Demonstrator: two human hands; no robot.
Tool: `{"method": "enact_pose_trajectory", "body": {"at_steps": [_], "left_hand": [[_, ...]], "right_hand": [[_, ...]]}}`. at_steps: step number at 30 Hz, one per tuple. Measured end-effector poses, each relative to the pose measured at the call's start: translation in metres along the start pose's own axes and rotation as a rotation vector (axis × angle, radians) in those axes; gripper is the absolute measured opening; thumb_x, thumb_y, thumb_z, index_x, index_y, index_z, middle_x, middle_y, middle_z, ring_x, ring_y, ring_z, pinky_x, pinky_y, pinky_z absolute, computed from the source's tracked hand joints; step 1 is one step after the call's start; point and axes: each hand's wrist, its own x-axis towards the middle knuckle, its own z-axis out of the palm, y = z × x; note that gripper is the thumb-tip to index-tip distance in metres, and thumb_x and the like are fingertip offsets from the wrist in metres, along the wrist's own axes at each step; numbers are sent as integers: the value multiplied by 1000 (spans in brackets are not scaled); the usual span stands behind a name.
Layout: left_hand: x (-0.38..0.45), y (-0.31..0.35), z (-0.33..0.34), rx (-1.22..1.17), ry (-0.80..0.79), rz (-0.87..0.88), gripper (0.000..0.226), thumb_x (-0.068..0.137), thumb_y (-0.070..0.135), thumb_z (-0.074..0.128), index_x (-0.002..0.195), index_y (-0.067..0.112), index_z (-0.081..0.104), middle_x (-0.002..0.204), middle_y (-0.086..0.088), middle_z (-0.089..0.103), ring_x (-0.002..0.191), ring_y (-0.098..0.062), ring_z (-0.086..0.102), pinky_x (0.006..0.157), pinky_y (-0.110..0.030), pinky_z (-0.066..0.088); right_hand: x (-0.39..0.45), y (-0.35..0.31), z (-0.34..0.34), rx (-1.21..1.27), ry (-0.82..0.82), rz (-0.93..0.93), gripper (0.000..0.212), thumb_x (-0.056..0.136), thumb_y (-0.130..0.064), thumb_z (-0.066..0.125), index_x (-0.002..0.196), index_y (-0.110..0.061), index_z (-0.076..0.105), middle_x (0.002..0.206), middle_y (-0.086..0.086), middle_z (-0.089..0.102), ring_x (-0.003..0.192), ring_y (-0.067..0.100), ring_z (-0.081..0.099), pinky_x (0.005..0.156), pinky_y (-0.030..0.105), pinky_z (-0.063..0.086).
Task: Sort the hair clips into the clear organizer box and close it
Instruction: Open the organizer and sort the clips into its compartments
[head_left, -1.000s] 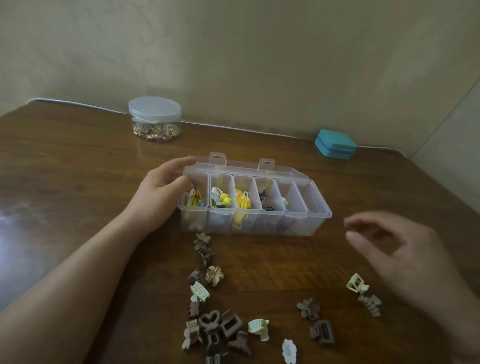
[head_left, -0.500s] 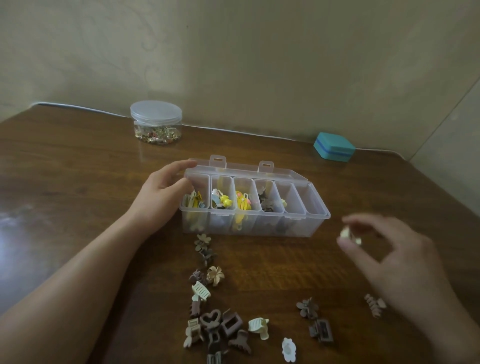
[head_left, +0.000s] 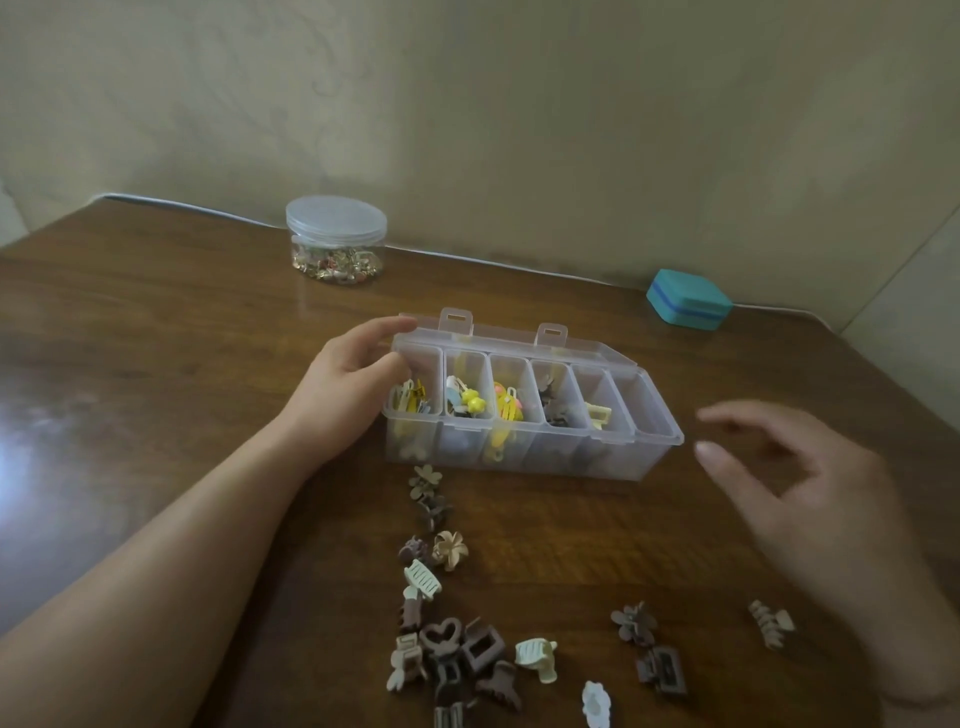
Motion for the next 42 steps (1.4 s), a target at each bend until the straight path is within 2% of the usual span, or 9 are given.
{"method": "enact_pose_trajectory", "body": {"at_steps": [4,7,12,15,20,24,30,37,42], "left_hand": [[-1,0,0,-9,-27,-5,62,74,31,50,136,32,57,108,16,68,103,1,63,82,-21,46],[0,0,0,-6,-23,-5,62,73,32,50,135,34,57,107,14,69,106,-2,62,83,-23,45],[-2,2,0,-11,-27,-16,63,71,33,52,135,33,58,104,16,69,105,-2,62,89,-30,47],[-2,3,0,-14,-28,-14,62,72,32,51,134,33,58,98,19,71,102,2,63,87,-26,48],[-1,3,-1,-9,-29,-12,62,73,33,51,134,34,57,89,32,70,99,6,63,86,-25,48],[-2,3,0,-23,-37,3,58,80,29,54,138,31,55,94,23,71,99,5,63,81,-21,46],[0,0,0,-20,-29,7,62,74,30,51,136,33,57,102,19,70,96,10,63,78,-19,47],[1,-2,-1,-39,79,9,58,72,24,53,129,27,64,90,25,74,91,12,64,82,-22,47],[2,-1,-4,-112,116,-39,60,67,20,52,126,23,66,87,27,73,89,16,62,87,-27,46]], "right_hand": [[-47,25,-10,-133,-102,128,18,79,-60,63,95,-53,61,107,-33,56,99,-13,52,77,6,39],[-71,35,-3,-228,-185,242,31,67,-74,53,93,-58,56,105,-40,46,94,-5,53,76,24,42],[-74,30,2,-441,-203,253,29,69,-76,36,93,-60,37,85,-31,45,82,-6,45,72,21,38],[-66,27,1,-382,-217,250,18,83,-53,58,77,-57,42,80,-33,48,74,-12,43,68,22,38],[-23,6,2,-160,-22,20,5,82,-42,57,85,-42,60,83,-21,61,79,2,58,66,19,41],[39,-13,18,-13,-35,-146,10,87,-40,58,94,-34,62,88,-22,59,83,-4,55,65,11,37],[87,-7,56,-20,-133,-148,6,89,-33,61,92,-31,65,84,-18,62,82,1,57,65,18,42],[66,0,42,121,97,-321,5,89,-23,65,93,-25,63,84,-17,59,80,0,55,69,10,42],[37,-40,50,261,-319,-570,23,87,-33,61,108,-23,65,99,-19,63,92,-3,60,76,12,48]]}}
